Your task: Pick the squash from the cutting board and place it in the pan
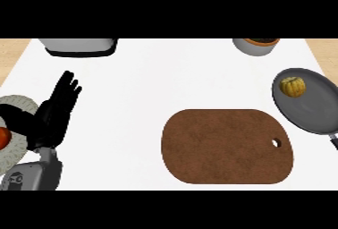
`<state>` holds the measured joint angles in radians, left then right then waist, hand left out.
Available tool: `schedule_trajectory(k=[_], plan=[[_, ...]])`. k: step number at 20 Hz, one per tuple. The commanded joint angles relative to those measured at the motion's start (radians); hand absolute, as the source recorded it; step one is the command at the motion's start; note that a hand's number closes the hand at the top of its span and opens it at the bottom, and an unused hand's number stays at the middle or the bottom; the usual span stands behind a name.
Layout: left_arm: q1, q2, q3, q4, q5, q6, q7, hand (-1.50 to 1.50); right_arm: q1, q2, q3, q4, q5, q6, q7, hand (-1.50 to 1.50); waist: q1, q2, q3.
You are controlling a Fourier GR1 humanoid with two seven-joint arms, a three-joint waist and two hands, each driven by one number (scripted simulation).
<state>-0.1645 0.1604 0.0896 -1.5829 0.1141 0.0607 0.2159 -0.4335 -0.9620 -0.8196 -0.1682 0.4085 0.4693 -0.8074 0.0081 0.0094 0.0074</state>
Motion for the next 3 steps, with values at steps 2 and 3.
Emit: schedule_trajectory(k=[2,3], plan=[[0.001,0.019,0.019,0.021,0.009,-0.020,-0.019,0.00,0.074,-0.006,0.003,-0.015,-0.017,0.155,-0.152,-1.50,0.000,0.001,0.000],[0.002,0.001,0.007,-0.005,0.013,-0.010,-0.001,0.00,0.041,-0.028,-0.009,-0.013,-0.034,0.169,-0.108,-1.50,0.007,-0.001,0.000]])
